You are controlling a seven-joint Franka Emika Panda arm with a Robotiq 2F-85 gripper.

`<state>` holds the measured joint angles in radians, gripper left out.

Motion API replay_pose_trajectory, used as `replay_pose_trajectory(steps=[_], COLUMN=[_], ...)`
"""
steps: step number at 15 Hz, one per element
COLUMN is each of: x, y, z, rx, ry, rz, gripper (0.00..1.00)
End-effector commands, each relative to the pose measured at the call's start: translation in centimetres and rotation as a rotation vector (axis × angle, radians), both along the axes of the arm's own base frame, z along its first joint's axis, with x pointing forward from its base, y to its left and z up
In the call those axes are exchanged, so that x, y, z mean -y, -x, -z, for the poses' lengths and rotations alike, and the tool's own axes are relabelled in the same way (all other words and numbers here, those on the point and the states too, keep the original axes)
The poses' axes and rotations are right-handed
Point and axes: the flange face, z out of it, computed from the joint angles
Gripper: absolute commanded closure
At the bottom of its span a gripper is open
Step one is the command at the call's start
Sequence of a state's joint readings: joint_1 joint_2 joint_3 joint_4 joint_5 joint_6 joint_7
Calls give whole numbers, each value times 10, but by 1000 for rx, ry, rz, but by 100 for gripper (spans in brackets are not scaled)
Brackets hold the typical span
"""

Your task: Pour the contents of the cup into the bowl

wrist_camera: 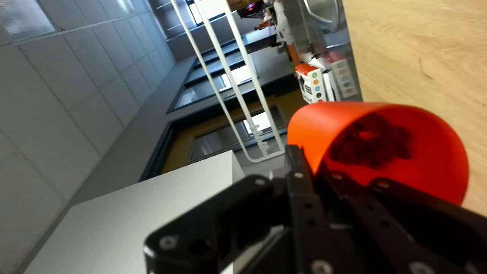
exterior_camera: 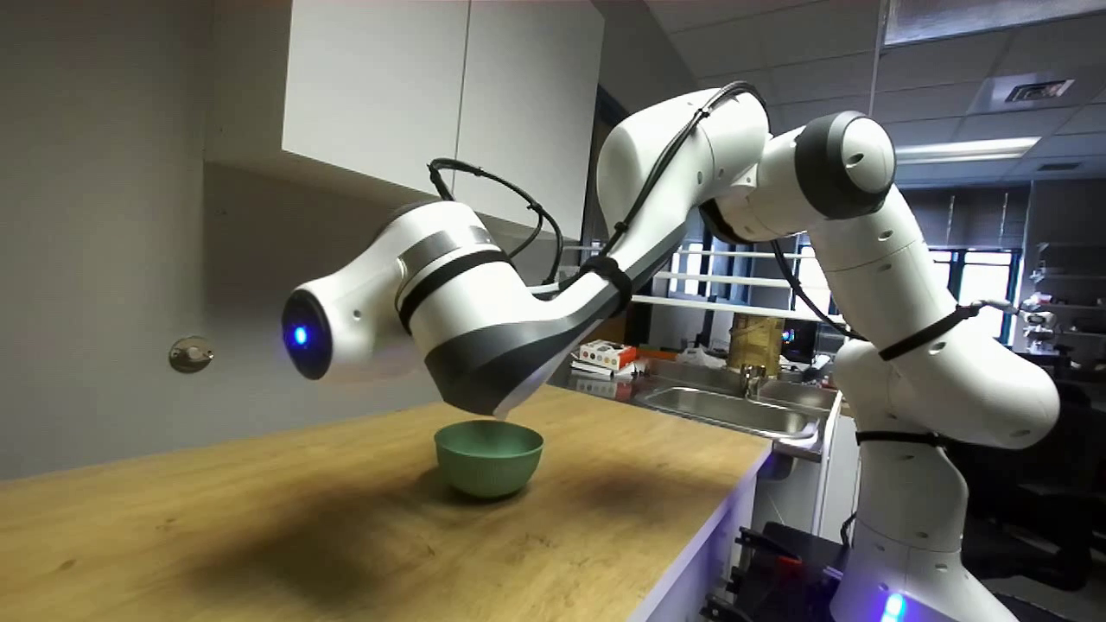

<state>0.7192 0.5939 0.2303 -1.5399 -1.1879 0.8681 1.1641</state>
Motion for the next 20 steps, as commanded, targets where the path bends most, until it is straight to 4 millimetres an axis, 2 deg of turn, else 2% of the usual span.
replay_pose_trajectory(steps=[1, 9, 20], x=[4, 15, 16], y=[-3, -10, -8], z=[3, 17, 19], rx=[105, 209, 206], ry=[112, 275, 302], rz=[6, 25, 63], gripper=[99, 99, 99])
